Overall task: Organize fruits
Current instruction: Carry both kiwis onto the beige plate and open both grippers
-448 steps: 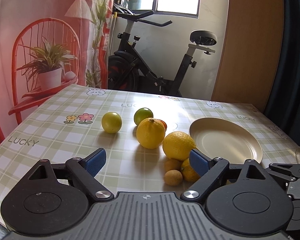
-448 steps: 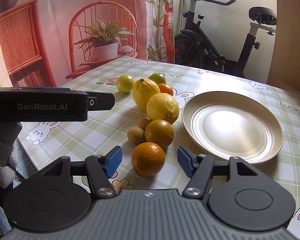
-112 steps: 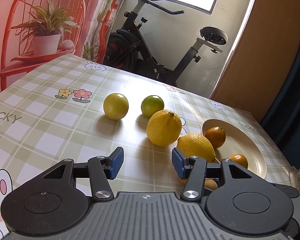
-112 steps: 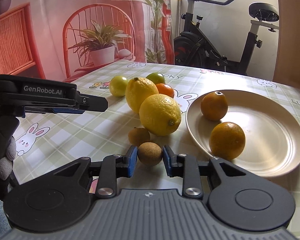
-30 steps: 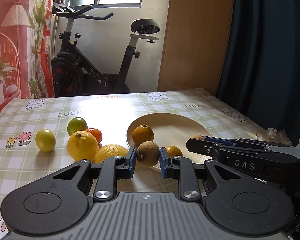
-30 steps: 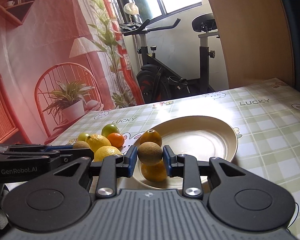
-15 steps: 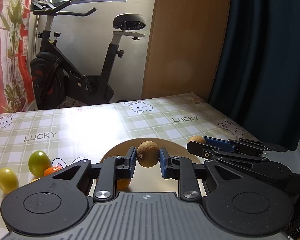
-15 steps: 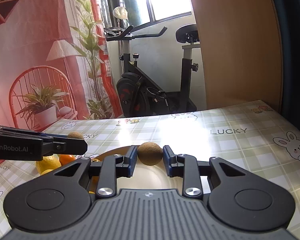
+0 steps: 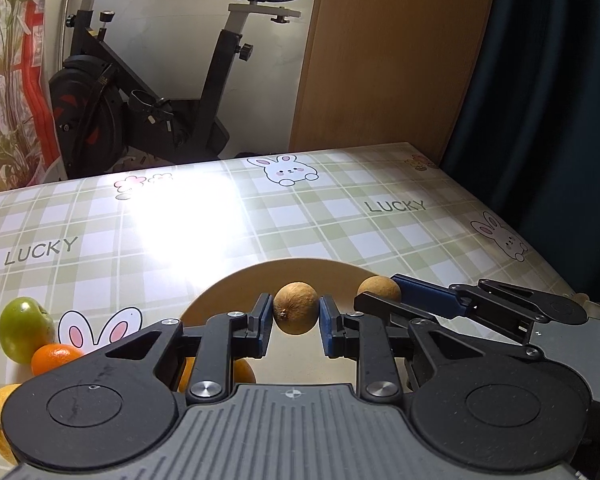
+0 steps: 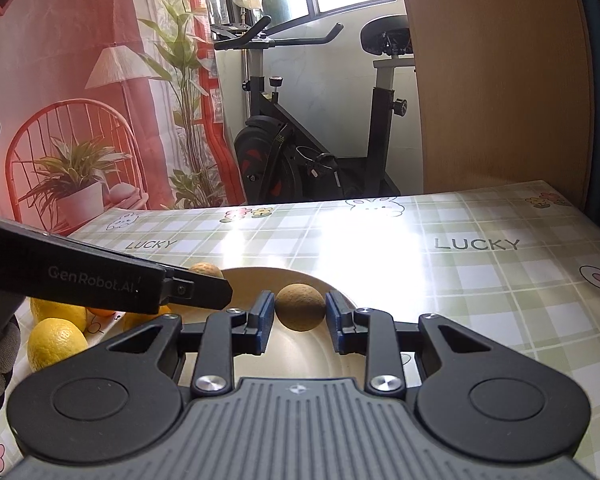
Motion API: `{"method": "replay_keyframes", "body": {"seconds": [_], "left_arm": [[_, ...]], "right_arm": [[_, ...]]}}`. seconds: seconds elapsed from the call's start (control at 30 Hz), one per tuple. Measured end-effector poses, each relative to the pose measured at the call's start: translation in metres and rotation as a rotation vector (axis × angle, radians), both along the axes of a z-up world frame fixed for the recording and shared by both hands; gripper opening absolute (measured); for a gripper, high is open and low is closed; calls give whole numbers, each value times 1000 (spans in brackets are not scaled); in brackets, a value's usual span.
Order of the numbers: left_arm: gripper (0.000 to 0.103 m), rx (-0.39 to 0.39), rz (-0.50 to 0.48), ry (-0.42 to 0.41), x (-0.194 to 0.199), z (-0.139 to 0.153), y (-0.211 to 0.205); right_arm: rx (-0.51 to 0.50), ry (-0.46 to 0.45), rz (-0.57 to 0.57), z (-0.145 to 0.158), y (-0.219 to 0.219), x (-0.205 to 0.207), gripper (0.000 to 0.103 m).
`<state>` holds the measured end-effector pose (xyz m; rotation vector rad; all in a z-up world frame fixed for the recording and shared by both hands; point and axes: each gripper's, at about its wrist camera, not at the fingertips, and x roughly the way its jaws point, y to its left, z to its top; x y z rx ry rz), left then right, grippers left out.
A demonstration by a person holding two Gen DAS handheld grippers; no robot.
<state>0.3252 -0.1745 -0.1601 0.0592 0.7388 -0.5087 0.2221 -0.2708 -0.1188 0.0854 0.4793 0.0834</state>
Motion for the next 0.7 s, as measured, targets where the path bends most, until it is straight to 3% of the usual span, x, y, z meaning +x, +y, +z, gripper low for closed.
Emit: {"method": "replay_keyframes", "body": {"seconds": [0.23,0.7], "left_arm": [[26,27,15,42,10,-15,-7],[28,21,39,39,10,-15,-10]], "right_arm": [[14,6,-27,0,-2,4,31],[63,17,-23,-1,-11,5,33]]}}
